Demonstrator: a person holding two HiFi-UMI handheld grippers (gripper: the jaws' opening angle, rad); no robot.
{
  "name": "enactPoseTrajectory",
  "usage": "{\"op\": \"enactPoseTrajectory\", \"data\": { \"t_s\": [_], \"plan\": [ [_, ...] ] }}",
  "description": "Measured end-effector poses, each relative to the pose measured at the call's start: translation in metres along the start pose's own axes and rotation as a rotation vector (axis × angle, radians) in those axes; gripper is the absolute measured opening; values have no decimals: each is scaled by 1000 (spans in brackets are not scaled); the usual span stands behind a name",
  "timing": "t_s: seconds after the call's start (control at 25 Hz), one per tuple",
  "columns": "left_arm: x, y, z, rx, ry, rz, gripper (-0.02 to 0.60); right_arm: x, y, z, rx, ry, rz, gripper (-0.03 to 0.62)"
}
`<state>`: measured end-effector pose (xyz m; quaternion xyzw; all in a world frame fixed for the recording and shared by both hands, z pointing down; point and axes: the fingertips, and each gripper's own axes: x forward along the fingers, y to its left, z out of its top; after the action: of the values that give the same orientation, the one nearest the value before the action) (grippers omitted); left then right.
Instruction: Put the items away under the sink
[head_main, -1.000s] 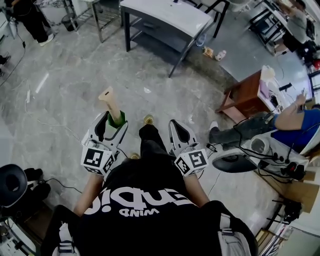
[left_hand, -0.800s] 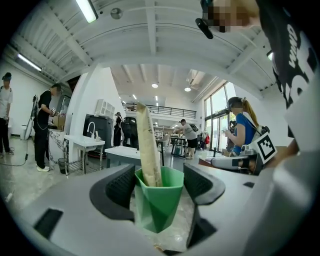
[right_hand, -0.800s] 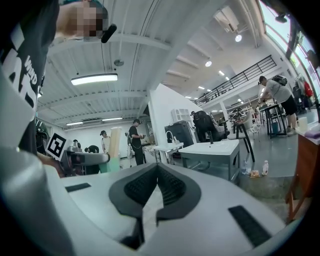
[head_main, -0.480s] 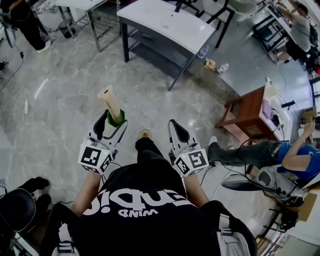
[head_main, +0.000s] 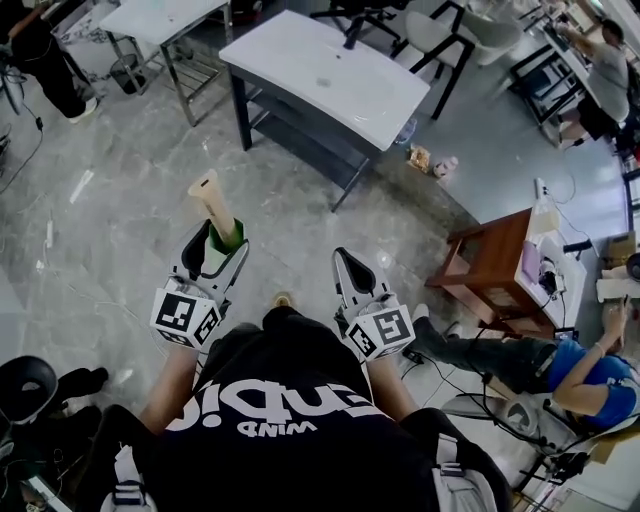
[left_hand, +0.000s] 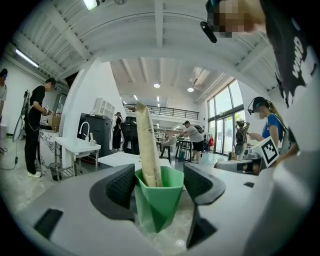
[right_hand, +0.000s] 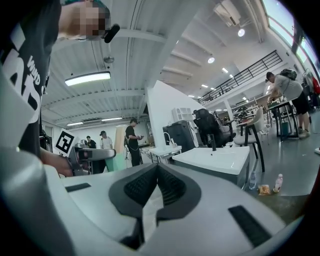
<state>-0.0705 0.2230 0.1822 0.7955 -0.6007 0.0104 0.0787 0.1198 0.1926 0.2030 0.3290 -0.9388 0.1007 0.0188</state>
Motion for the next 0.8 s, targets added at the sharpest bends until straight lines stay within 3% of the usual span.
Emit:
{"op": "enactPoseTrajectory", "data": {
  "t_s": [0.44,0.8],
  "plan": [
    [92,39,19,-3,-12,-32,322,63,-64,5,22,13,-36,18],
    [177,76,22,20,-8,-129,322,129,-117,14,25,-13,-118,18]
  ]
}}
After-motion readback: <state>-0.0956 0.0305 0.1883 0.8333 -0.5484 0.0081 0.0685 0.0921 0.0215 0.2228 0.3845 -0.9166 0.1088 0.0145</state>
